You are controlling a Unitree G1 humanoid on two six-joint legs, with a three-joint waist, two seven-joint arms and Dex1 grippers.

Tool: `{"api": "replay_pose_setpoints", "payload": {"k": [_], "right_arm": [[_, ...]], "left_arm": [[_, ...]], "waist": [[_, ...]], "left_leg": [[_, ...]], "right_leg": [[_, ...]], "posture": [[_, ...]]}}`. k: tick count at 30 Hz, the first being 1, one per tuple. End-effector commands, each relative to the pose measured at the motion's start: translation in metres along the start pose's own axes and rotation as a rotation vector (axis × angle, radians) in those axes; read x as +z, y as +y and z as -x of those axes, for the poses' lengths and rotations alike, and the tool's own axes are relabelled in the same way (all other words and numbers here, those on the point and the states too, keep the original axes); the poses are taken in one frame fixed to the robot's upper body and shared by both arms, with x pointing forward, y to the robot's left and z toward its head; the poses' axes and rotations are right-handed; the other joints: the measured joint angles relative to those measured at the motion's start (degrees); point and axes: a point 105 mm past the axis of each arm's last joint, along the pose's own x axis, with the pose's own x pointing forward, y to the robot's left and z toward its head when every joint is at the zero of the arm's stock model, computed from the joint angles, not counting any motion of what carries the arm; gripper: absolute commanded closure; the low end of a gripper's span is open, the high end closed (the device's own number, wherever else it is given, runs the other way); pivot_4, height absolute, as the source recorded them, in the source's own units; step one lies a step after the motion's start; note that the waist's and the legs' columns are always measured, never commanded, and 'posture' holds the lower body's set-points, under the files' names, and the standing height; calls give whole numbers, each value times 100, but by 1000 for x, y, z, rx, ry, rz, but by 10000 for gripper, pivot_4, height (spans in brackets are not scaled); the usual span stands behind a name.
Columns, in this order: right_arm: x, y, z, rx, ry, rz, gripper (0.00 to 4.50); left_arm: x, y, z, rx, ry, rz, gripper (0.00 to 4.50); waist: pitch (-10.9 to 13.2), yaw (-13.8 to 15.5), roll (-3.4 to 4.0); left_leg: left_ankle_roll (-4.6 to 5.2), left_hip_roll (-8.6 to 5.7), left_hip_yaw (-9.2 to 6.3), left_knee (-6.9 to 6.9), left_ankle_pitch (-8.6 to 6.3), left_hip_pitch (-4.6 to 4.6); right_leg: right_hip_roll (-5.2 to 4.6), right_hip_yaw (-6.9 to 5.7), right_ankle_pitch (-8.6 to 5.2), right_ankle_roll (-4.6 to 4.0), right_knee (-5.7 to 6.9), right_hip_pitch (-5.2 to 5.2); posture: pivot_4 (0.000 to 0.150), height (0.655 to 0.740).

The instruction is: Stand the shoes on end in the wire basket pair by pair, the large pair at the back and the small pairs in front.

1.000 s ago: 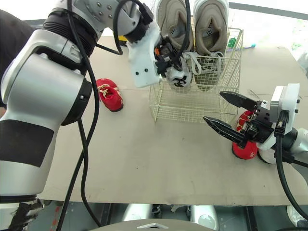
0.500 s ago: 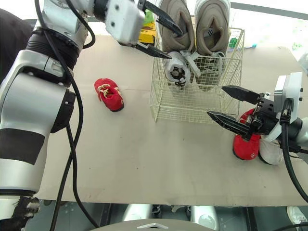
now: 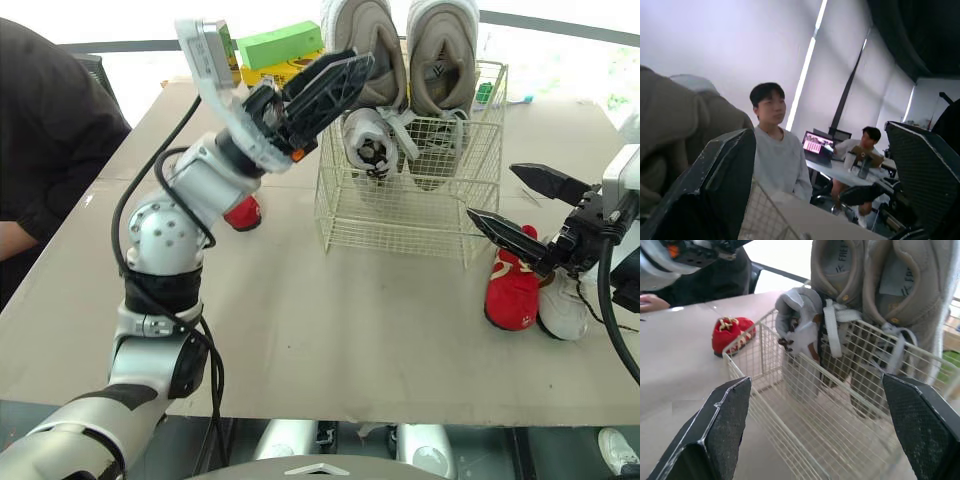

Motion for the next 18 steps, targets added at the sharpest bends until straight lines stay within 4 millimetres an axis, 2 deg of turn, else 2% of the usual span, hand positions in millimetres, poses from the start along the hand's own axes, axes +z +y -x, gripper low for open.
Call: {"api": "replay_pose_setpoints", "payload": {"k": [1,4,10,13,16,18], "right_arm": [[1,-14,14,-43,36,17,5043],[-19,-33,29,-128,155,-19,5043],[-73,-88,78,-442,527,-18,5043],[-96,-87,84,-411,670,-174,5043],[-116,-97,86,-421,835,-138,5043],[-126,-99,83,-408,878,-161,5043]], "left_arm": [[-30,-21,19,-82,159,-47,753],[-49,-30,40,-122,246,-41,753],[-75,-37,77,-143,370,-45,753],[-85,-43,85,-183,412,-65,753],[-90,-53,83,-248,421,-85,753],[-93,-58,83,-283,428,-100,753]], "waist": [[0,7,1],[0,32,2],[-2,42,3],[-3,22,5],[-4,22,9],[-4,22,10]], "left_leg": [[0,0,2,-5,0,15],[24,2,10,-15,-15,58],[34,0,19,-17,-21,72],[39,2,29,-18,-25,79],[39,6,27,-18,-25,80],[39,8,31,-18,-25,77]], "right_leg": [[3,1,-1,-1,0,12],[9,4,-4,-2,-8,50],[-7,8,-16,-24,-26,73],[-8,20,-17,-24,-26,71],[-16,21,-17,-25,-26,70],[-17,23,-23,-16,-29,64]], "posture": [[1500,7400],[1500,7400],[1500,7400],[1500,7400],[1500,7400],[1500,7400]]}}
